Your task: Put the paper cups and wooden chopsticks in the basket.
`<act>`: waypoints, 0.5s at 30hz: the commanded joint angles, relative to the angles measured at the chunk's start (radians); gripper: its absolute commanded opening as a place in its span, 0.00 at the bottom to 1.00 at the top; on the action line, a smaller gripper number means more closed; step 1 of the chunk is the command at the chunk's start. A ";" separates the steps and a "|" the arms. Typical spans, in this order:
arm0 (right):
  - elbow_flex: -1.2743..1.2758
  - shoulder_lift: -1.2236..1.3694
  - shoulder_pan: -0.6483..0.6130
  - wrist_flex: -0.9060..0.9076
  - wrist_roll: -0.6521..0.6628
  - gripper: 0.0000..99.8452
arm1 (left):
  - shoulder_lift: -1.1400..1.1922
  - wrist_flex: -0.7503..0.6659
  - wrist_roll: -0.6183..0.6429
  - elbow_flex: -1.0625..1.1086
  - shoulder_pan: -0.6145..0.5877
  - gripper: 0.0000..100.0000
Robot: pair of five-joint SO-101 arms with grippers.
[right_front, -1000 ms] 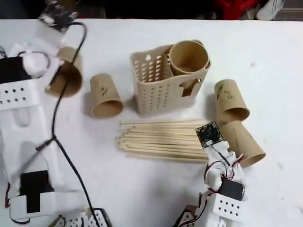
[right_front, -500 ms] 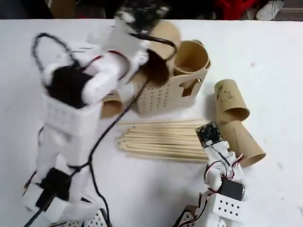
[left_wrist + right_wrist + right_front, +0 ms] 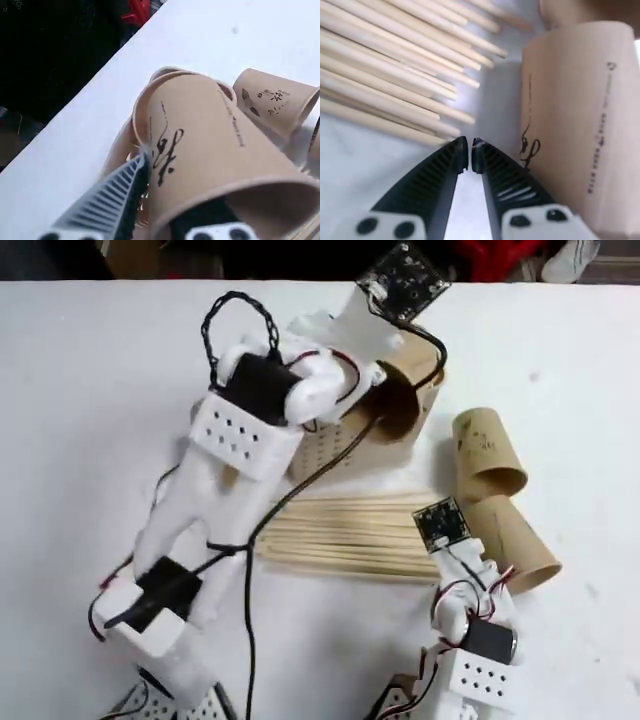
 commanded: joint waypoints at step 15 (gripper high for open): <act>0.003 -0.005 0.016 -0.021 0.006 0.03 | -0.002 -0.207 0.017 -0.037 0.015 0.12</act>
